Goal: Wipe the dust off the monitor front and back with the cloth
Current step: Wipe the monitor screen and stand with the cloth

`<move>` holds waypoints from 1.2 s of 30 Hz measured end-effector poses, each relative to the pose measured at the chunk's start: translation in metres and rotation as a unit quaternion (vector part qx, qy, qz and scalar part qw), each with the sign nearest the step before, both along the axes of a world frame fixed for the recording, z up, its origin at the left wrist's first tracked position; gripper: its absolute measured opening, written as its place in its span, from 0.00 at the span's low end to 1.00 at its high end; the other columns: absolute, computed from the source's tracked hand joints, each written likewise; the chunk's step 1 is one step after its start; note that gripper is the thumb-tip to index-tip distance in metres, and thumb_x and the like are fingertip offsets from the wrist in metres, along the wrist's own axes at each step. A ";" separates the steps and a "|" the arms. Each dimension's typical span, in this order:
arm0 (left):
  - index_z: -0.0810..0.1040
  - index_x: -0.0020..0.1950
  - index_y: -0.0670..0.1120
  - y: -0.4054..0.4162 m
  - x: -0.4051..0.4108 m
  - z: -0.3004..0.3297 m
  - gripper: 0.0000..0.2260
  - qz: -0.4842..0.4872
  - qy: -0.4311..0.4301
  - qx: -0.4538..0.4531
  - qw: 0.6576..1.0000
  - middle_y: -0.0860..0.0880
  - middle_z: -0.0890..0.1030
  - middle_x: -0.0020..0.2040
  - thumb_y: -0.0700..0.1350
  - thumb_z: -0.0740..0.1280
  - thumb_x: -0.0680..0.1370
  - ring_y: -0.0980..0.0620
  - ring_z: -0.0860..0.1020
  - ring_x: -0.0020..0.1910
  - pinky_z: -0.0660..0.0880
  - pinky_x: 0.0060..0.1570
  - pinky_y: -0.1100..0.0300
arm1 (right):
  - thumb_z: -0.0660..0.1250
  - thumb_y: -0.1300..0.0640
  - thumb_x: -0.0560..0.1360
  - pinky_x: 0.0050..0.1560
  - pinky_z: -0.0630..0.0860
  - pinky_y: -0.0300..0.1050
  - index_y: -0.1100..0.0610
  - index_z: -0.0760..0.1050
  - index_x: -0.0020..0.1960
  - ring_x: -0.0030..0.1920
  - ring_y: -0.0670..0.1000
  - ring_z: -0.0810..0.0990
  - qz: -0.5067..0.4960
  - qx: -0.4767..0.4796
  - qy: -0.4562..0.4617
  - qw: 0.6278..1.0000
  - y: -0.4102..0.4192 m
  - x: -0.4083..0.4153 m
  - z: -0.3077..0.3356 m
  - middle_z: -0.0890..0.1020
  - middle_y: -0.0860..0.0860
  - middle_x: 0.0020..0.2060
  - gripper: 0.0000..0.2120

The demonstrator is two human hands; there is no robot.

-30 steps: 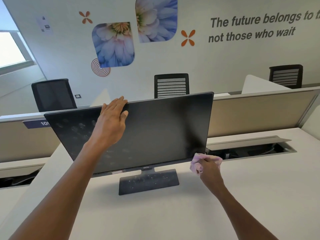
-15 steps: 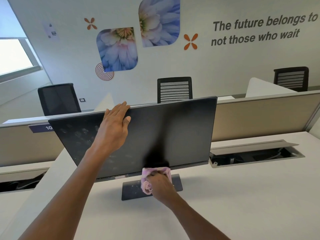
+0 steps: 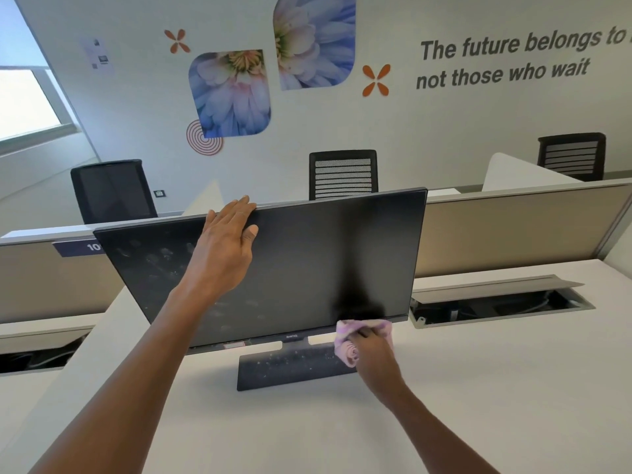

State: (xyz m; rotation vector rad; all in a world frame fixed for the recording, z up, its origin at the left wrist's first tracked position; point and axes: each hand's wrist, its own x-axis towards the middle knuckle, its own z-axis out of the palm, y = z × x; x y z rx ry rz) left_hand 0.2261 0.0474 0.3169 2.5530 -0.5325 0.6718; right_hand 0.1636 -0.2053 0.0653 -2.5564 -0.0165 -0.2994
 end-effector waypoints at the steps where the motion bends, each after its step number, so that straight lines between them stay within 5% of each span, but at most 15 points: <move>1: 0.64 0.77 0.47 0.000 0.000 0.000 0.20 0.001 0.001 -0.001 1.000 0.50 0.63 0.78 0.45 0.57 0.84 0.51 0.57 0.78 0.46 0.76 0.55 | 0.63 0.66 0.76 0.64 0.65 0.47 0.57 0.78 0.62 0.64 0.56 0.72 -0.022 0.004 -0.021 1.000 -0.012 -0.002 -0.002 0.77 0.55 0.62 0.17; 5: 0.64 0.77 0.47 0.001 0.000 0.000 0.20 0.001 0.003 0.002 1.000 0.50 0.63 0.78 0.46 0.56 0.84 0.51 0.57 0.78 0.46 0.77 0.54 | 0.64 0.69 0.71 0.57 0.64 0.42 0.52 0.79 0.60 0.54 0.50 0.67 -0.151 0.043 -0.002 0.988 -0.056 -0.014 0.003 0.75 0.51 0.59 0.21; 7: 0.64 0.77 0.48 0.001 0.000 0.000 0.20 0.001 0.004 0.003 1.000 0.50 0.63 0.78 0.46 0.56 0.84 0.52 0.57 0.78 0.47 0.77 0.53 | 0.63 0.66 0.72 0.48 0.71 0.41 0.48 0.80 0.54 0.51 0.56 0.71 -0.224 0.131 0.016 0.966 -0.072 -0.015 -0.010 0.74 0.49 0.52 0.18; 9: 0.64 0.77 0.48 0.000 0.001 0.001 0.20 0.003 0.005 0.002 1.000 0.50 0.63 0.78 0.46 0.56 0.84 0.52 0.57 0.78 0.47 0.77 0.53 | 0.60 0.64 0.76 0.32 0.72 0.43 0.53 0.80 0.50 0.49 0.65 0.77 -0.263 0.249 0.002 0.932 -0.079 -0.017 -0.010 0.78 0.54 0.43 0.11; 12: 0.64 0.77 0.48 0.000 0.000 0.001 0.20 0.003 0.007 0.005 1.000 0.50 0.63 0.78 0.46 0.56 0.84 0.52 0.57 0.78 0.46 0.77 0.54 | 0.65 0.64 0.78 0.33 0.74 0.41 0.64 0.76 0.51 0.40 0.60 0.81 -0.353 0.361 0.016 0.863 -0.079 -0.025 0.009 0.79 0.58 0.40 0.04; 14: 0.64 0.77 0.48 0.001 0.000 0.001 0.20 0.003 0.010 0.008 1.000 0.50 0.62 0.78 0.46 0.56 0.84 0.52 0.56 0.78 0.46 0.77 0.54 | 0.68 0.60 0.75 0.31 0.72 0.39 0.67 0.75 0.50 0.32 0.54 0.78 -0.384 0.449 0.027 0.806 -0.082 -0.023 0.014 0.78 0.59 0.39 0.10; 19: 0.63 0.77 0.48 0.001 0.000 0.002 0.21 0.008 0.012 0.014 1.000 0.50 0.62 0.78 0.47 0.56 0.84 0.51 0.56 0.78 0.48 0.78 0.52 | 0.67 0.62 0.73 0.29 0.67 0.39 0.62 0.71 0.51 0.29 0.50 0.71 -0.341 0.601 0.047 0.722 -0.091 -0.013 0.050 0.71 0.54 0.34 0.09; 23: 0.63 0.77 0.48 0.000 -0.001 0.003 0.20 0.013 0.013 0.015 1.000 0.50 0.62 0.78 0.46 0.56 0.84 0.50 0.57 0.78 0.49 0.77 0.51 | 0.68 0.60 0.66 0.38 0.76 0.42 0.59 0.72 0.52 0.35 0.54 0.77 -0.280 0.635 -0.002 0.720 -0.104 -0.010 0.087 0.77 0.55 0.39 0.16; 25: 0.63 0.78 0.47 0.000 0.000 0.003 0.21 0.013 0.016 0.022 1.000 0.49 0.62 0.78 0.46 0.56 0.84 0.50 0.57 0.78 0.49 0.78 0.51 | 0.67 0.64 0.70 0.33 0.78 0.45 0.59 0.73 0.46 0.31 0.54 0.76 -0.230 0.676 -0.017 0.700 -0.116 -0.013 0.093 0.78 0.52 0.33 0.06; 28: 0.63 0.78 0.47 -0.001 -0.001 0.006 0.21 0.014 0.024 0.033 0.999 0.49 0.62 0.78 0.46 0.55 0.84 0.50 0.57 0.78 0.49 0.77 0.51 | 0.64 0.67 0.73 0.32 0.71 0.41 0.56 0.70 0.36 0.22 0.48 0.70 -0.208 0.711 -0.058 0.669 -0.128 -0.018 0.107 0.71 0.47 0.23 0.10; 30: 0.62 0.78 0.47 0.000 -0.003 0.008 0.21 0.017 0.028 0.043 0.999 0.49 0.62 0.78 0.47 0.55 0.85 0.50 0.57 0.78 0.50 0.77 0.51 | 0.67 0.66 0.73 0.39 0.77 0.45 0.57 0.76 0.43 0.29 0.48 0.78 -0.187 0.710 -0.075 0.675 -0.129 -0.028 0.115 0.77 0.48 0.29 0.05; 36: 0.57 0.80 0.47 0.005 -0.001 0.018 0.23 0.018 0.060 0.109 0.992 0.49 0.58 0.80 0.49 0.52 0.85 0.51 0.54 0.79 0.49 0.77 0.52 | 0.76 0.62 0.69 0.41 0.81 0.46 0.59 0.76 0.57 0.47 0.55 0.82 -0.127 0.708 -0.094 0.689 -0.114 -0.053 0.118 0.81 0.54 0.47 0.19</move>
